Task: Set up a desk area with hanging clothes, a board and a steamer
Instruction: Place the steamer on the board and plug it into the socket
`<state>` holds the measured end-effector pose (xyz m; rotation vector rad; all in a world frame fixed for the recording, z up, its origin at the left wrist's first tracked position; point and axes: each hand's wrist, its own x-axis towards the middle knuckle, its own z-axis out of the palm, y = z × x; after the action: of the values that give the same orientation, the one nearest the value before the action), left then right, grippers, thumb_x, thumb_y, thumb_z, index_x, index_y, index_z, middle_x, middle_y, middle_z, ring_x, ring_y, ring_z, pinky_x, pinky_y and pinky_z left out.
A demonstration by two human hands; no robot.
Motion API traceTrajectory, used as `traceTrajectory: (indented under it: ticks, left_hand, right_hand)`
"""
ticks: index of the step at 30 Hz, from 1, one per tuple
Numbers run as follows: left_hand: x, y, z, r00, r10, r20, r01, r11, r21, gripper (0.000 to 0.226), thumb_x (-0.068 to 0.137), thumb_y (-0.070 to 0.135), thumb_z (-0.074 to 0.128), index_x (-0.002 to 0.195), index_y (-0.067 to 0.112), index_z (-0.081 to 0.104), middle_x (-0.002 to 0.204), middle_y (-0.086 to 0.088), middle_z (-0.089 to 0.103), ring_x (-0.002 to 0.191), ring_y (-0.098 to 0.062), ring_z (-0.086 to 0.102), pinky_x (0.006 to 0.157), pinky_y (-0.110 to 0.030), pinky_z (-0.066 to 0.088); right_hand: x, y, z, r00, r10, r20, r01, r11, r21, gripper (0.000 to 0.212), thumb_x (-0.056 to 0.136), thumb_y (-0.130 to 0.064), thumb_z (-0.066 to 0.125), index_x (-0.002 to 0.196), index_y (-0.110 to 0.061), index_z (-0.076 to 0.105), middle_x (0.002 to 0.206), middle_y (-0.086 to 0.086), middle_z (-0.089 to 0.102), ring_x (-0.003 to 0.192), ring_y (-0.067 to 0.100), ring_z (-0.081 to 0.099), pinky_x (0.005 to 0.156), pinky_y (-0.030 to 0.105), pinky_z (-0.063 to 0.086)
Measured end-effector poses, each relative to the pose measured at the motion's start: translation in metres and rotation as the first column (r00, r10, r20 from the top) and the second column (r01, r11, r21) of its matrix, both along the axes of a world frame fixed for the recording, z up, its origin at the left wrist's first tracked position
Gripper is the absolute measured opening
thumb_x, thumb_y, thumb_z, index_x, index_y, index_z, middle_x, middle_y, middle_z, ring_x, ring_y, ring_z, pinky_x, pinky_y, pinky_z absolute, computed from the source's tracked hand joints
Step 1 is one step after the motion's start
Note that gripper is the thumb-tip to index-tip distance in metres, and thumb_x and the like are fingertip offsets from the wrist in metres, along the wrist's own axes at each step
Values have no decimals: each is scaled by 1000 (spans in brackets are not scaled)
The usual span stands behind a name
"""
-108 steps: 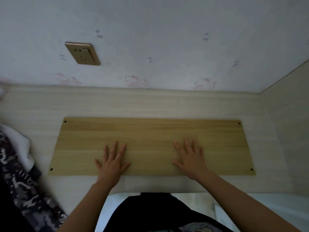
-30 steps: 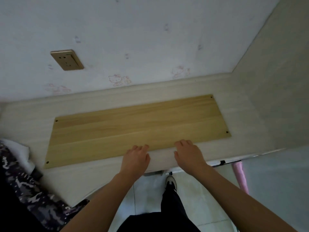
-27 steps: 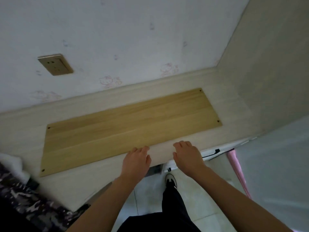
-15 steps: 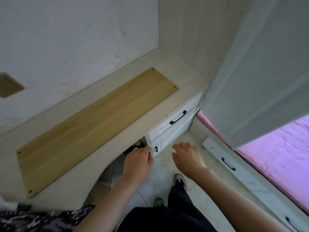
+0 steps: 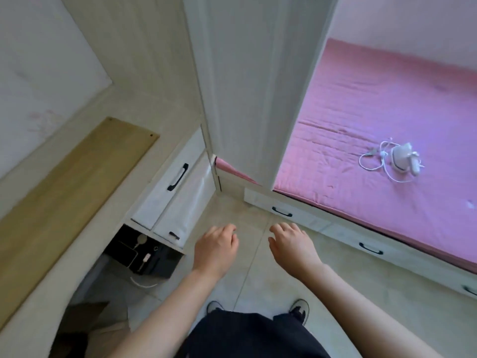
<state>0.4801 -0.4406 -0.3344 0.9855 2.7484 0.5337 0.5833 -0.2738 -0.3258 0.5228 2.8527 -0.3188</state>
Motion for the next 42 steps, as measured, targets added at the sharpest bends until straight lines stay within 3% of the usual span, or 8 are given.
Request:
traceTrajectory:
  ticks: [7, 15, 21, 29, 35, 38, 42]
  left_hand:
    - [82, 130, -15, 992, -119, 31, 119, 993, -17, 21, 94, 28, 44, 106, 24, 60, 94, 8, 69, 89, -18, 58, 68, -30, 41]
    - [161, 248, -35, 964, -245, 104, 251, 967, -44, 21, 95, 27, 43, 104, 22, 61, 94, 8, 70, 87, -15, 59, 74, -30, 46]
    - [181, 323, -31, 936, -343, 76, 348, 935, -67, 23, 95, 27, 44, 109, 19, 62, 97, 5, 69, 90, -17, 62, 75, -33, 49]
    - [164, 442, -25, 890, -456, -9, 452, 883, -128, 25, 90, 23, 50, 111, 17, 61, 100, 1, 66, 92, -25, 62, 74, -37, 47]
    - [139, 545, -23, 854, -519, -42, 512, 852, -115, 38, 80, 16, 61, 118, 13, 62, 103, -4, 66, 87, -30, 64, 69, -40, 51]
    - [129, 590, -23, 844, -536, -39, 531, 843, -91, 40, 77, 12, 64, 116, 11, 63, 108, -5, 67, 85, -30, 65, 71, -39, 53]
    - [114, 641, -29, 822, -567, -51, 564, 824, -57, 43, 70, 7, 70, 113, 6, 66, 112, -8, 68, 86, -30, 67, 70, -39, 56]
  right_hand:
    - [103, 113, -3, 987, -160, 24, 159, 987, 25, 30, 98, -31, 35, 117, -16, 53, 113, 2, 59, 106, 26, 51, 83, 34, 43]
    - [201, 217, -8, 927, -369, 65, 370, 929, -17, 29, 97, -31, 36, 115, -15, 54, 113, 4, 59, 109, 26, 51, 84, 37, 46]
    - [246, 281, -14, 868, -493, 68, 496, 867, -53, 30, 98, -32, 38, 115, -14, 53, 113, 4, 59, 109, 25, 51, 86, 35, 44]
    - [250, 390, -10, 809, -588, 12, 588, 808, -37, 27, 95, -29, 42, 114, -13, 53, 109, 6, 62, 109, 27, 53, 83, 38, 45]
    - [225, 485, -4, 828, -560, -28, 560, 828, 8, 53, 94, -24, 45, 145, -13, 34, 135, 5, 50, 129, 27, 39, 104, 38, 37]
    - [210, 527, -7, 829, -559, 6, 559, 829, 19, 57, 94, -25, 44, 148, -13, 29, 142, 4, 43, 137, 27, 31, 108, 38, 33]
    - [191, 577, -15, 818, -575, -5, 575, 818, 31, 55, 93, -24, 47, 144, -11, 35, 139, 6, 48, 137, 29, 33, 107, 39, 33]
